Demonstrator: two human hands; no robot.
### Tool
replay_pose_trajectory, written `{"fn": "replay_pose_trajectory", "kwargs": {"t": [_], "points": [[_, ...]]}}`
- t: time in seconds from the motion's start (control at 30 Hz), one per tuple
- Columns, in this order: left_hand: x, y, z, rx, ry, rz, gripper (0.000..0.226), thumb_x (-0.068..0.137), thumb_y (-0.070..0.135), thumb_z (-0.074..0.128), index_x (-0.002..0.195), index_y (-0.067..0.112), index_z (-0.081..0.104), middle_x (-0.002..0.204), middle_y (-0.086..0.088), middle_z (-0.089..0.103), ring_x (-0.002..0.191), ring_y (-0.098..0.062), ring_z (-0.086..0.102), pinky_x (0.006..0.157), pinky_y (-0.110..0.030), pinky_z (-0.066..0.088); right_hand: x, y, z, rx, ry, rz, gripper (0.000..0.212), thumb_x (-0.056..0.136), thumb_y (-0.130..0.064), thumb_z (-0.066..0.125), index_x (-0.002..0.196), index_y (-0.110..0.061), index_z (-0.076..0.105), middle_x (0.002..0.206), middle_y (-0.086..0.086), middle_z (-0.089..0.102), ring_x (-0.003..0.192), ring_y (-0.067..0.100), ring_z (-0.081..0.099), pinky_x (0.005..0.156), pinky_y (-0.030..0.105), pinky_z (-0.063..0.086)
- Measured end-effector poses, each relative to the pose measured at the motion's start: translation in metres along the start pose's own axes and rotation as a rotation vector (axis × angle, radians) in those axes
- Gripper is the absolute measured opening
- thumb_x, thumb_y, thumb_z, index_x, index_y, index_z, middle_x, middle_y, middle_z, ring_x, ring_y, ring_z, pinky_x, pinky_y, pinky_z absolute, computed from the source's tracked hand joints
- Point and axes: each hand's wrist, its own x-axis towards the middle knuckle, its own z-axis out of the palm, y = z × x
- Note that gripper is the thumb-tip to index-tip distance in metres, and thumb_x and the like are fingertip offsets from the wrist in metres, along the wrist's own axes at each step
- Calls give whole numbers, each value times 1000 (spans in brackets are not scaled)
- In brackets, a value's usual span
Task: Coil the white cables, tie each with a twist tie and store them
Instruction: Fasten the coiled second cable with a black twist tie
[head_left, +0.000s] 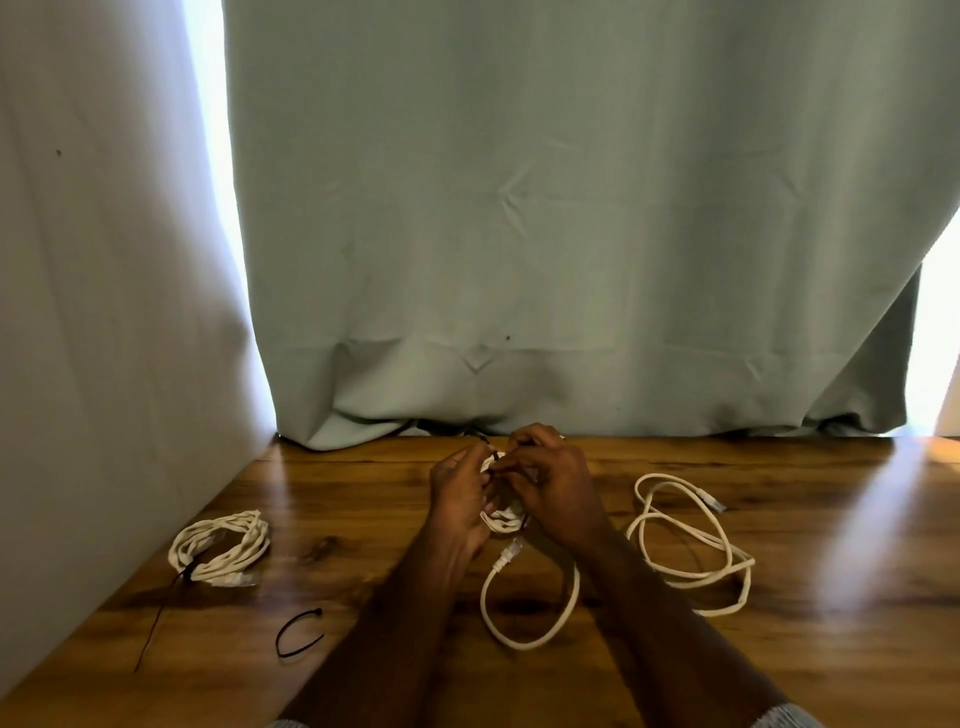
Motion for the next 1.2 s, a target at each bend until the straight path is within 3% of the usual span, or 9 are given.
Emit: {"fn": "replay_pose_trajectory", "kwargs": {"t": [0.13,0.27,0.4,0.53,0.63,0.73,0.83,1.07,1.2], "points": [[0,-2,1,29,-34,0,25,91,6,57,66,9,58,47,-2,52,35,-11,43,37,-17,31,0,3,-7,119,28,126,17,84,-15,78,89,-26,65,89,-10,64,87,8,62,74,34,53],[1,0,0,87,-48,14,23,92,9,58,68,10,59,45,0,51,37,-12,43,51,-25,31,-2,9,-7,76,-18,229,28,84,-39,76,102,-41,54,99,-15,63,96,11,61,77,35,56],[-2,3,0,156,-81,51,26,94,7,55,69,9,59,43,1,51,33,-9,45,40,-17,33,0,12,-13,38,-133,296,24,80,-56,69,100,-46,60,92,-13,69,90,10,66,72,36,59],[-4,4,4,199,-81,75,15,91,7,60,78,6,67,56,-7,63,41,-12,55,38,-16,38,4,8,-21,17,-236,283,16,88,-43,69,97,-31,73,87,-10,74,81,3,68,74,37,60],[-6,6,7,232,-105,99,17,93,4,56,77,5,63,44,1,54,32,-5,45,34,-13,30,7,3,-23,4,-276,295,24,89,-47,65,98,-26,73,88,-8,74,83,7,69,76,40,59],[-8,10,7,217,-105,128,21,93,3,55,75,6,65,48,-1,58,35,-7,49,34,-13,35,9,-1,-21,173,-273,360,11,93,-24,71,103,-21,74,90,-5,77,80,4,73,75,29,60],[-6,8,5,206,-105,149,27,93,3,56,68,9,66,50,-5,57,36,-11,49,36,-15,34,9,1,-15,305,-281,448,11,91,-23,72,98,-17,77,90,2,79,86,19,76,83,43,60],[-12,10,11,228,-147,180,24,92,0,56,70,5,65,48,-5,58,34,-9,49,34,-14,35,8,-7,-20,693,-187,701,21,81,7,73,101,2,75,95,20,77,88,31,74,85,41,61],[-14,11,9,237,-176,208,29,92,-1,55,67,7,67,47,-1,57,33,-6,46,34,-13,31,11,-4,-30,1037,-272,873,29,96,-14,60,114,5,70,107,22,73,95,32,70,88,41,57]]}}
